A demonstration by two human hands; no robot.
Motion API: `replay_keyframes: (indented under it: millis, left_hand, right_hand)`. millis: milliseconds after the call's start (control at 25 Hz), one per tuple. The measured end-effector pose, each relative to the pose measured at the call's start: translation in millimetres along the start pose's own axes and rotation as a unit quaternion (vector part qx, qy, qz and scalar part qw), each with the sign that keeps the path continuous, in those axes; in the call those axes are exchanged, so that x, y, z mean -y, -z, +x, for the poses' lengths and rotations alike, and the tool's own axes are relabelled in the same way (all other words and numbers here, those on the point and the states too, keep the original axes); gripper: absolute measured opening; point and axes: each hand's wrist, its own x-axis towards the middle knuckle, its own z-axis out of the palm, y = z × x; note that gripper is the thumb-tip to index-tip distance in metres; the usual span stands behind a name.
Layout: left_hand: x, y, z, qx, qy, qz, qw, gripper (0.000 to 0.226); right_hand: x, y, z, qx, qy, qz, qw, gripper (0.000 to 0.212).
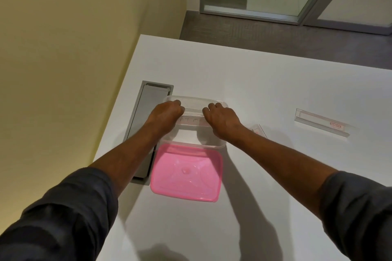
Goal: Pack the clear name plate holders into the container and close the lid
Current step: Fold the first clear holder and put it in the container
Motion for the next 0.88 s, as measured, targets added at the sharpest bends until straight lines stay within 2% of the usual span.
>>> replay_keyframes:
  millis: [360, 680, 880]
  left_hand:
    - [0.0, -19.8, 17.7, 0.027, -0.007, 0.009, 1.0, 0.038]
    - [-1.9, -23.2, 25.0, 0.016, -0.007, 0.013, 1.0, 0.043]
    - [-8.1, -24.3, 21.6, -0.016, 0.017, -0.044, 0.999, 0.033]
  right_hand:
    - [15.5, -23.8, 12.6, 0.024, -0.018, -0.014, 0.999, 0.035]
    - [18.4, -27.1, 16.8, 0.009, -0.051, -0.013, 0.999, 0.028]
    - [20.5, -12.6, 6.7, -0.037, -0.07, 0.075, 0.994, 0.026]
